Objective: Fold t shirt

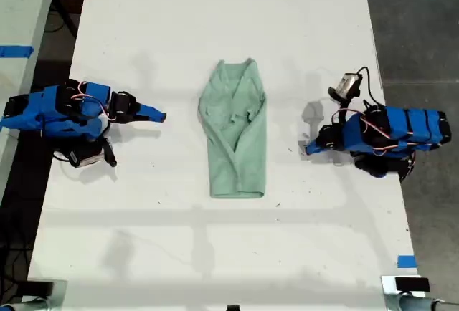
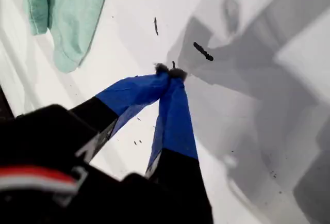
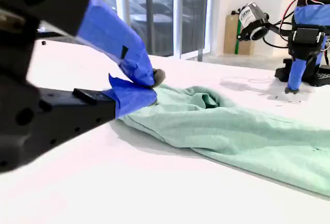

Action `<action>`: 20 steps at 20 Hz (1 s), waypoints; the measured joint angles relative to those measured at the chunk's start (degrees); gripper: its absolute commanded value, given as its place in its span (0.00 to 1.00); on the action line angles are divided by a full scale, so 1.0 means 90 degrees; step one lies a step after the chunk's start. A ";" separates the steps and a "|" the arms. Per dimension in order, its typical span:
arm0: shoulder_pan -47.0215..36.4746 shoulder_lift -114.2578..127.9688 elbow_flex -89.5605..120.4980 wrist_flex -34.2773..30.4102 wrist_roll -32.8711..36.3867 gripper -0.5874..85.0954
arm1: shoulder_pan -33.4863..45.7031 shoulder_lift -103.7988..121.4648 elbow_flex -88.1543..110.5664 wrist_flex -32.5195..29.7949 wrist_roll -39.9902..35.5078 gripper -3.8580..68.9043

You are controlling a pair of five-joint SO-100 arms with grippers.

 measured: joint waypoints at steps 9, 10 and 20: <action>-0.0098 0.0000 0.0000 0.0234 0.0000 0.01 | -0.0059 0.0000 0.0000 0.0010 0.0010 0.03; -0.0098 0.0000 -0.0020 0.0273 0.0000 0.01 | -0.0068 0.0000 0.0000 0.0010 -0.0010 0.03; -0.0098 0.0020 -0.0020 0.0293 -0.0059 0.01 | -0.0068 0.0000 0.0000 0.0010 -0.0020 0.03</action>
